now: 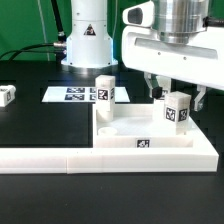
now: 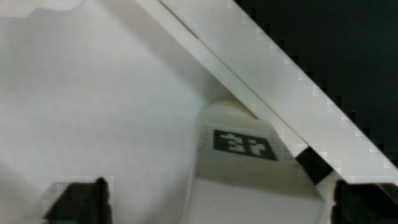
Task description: Assemble square table
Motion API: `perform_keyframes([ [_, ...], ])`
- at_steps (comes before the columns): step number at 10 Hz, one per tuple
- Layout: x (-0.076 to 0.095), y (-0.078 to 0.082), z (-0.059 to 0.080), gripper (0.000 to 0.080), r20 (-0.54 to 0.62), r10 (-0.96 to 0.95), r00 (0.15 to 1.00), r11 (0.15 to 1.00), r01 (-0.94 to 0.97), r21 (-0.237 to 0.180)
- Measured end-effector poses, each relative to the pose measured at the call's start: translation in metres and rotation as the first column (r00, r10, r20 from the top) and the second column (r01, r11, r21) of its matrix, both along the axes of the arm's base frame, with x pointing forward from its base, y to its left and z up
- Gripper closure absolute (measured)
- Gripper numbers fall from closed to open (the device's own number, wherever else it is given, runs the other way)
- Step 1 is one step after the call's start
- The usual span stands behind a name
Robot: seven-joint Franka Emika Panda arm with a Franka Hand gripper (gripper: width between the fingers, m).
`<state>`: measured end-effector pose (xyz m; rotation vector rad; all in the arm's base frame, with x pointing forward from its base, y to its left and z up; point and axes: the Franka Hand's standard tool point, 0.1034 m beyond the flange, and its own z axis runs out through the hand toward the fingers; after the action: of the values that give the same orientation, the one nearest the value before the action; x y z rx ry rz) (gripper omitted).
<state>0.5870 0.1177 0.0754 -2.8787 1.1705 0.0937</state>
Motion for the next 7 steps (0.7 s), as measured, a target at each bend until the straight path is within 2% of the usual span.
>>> perform_keyframes([
  [2, -0.0005, -0.0002, -0.0022, 0.0152, 0.022, 0.166, 0.986, 0.986, -0.166, 0.004],
  [5, 0.0013, 0.0045, -0.0004, 0.0151, 0.047, 0.423, 0.905, 0.906, -0.424, 0.008],
  [7, 0.0024, 0.0073, 0.0004, 0.0151, 0.064, 0.587, 0.807, 0.809, -0.588, 0.004],
])
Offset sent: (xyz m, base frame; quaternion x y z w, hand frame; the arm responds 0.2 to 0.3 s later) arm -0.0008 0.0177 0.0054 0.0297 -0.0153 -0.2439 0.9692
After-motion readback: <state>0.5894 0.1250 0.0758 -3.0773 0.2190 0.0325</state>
